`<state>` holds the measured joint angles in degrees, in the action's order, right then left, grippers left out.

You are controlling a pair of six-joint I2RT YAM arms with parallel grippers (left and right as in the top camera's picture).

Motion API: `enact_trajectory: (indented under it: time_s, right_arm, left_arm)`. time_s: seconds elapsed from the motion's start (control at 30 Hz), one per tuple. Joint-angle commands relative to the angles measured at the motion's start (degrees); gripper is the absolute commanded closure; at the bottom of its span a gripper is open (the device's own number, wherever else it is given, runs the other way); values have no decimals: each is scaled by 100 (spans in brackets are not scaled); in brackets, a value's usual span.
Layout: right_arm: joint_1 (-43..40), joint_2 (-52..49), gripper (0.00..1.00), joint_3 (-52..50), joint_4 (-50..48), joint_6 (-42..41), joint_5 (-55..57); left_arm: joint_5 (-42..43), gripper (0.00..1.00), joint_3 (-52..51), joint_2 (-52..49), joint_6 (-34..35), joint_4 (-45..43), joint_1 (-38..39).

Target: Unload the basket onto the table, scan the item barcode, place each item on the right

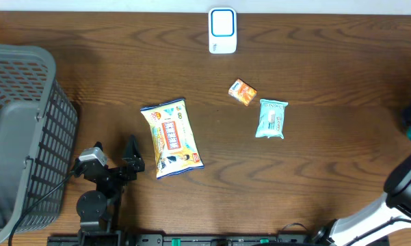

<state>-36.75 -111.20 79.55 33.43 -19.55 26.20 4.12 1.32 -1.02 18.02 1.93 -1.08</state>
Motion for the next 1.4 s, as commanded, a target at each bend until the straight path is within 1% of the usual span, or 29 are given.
enact_trajectory:
  time_s: [0.0, 0.07, 0.27, 0.43, 0.53, 0.63, 0.67, 0.73, 0.87, 0.97, 1.13, 1.23, 1.37]
  right_arm:
    - [-378, 125, 95, 57, -267, 234, -789]
    - [-573, 125, 95, 57, -391, 411, -1084]
    - [-901, 125, 88, 57, -597, 459, -1443]
    - [-905, 125, 73, 57, -708, 387, -1491]
    - [-901, 125, 62, 55, -680, 372, -1703]
    - [-901, 127, 47, 63, -599, 372, -1812]
    - [-903, 153, 27, 85, -503, 376, -1945]
    - [-901, 234, 1, 114, -385, 376, -2203]
    - [-898, 603, 1, 114, -297, 374, -2769]
    - [-855, 1047, 1, 114, -247, 363, -3558]
    - [-573, 1692, 1, 114, 74, -393, -5149]
    - [-109, 1864, 1, 111, 350, -686, -6083]
    - [973, 1812, 1, 55, 761, -647, -7114]
  left_arm:
    - [55, 3, -109, 31, -13, 166, -20]
    - [55, 3, -109, 31, -13, 166, -20]
    - [55, 3, -109, 31, -13, 166, -20]
    - [55, 3, -109, 31, -13, 166, -20]
    - [55, 3, -109, 31, -13, 166, -20]
    - [55, 3, -109, 31, -13, 166, -20]
    - [55, 3, -109, 31, -13, 166, -20]
    - [55, 3, -109, 31, -13, 166, -20]
    - [55, 3, -109, 31, -13, 166, -20]
    - [55, 3, -109, 31, -13, 166, -20]
    - [55, 3, -109, 31, -13, 166, -20]
    - [55, 3, -109, 31, -13, 166, -20]
    - [55, 3, -109, 31, -13, 166, -20]
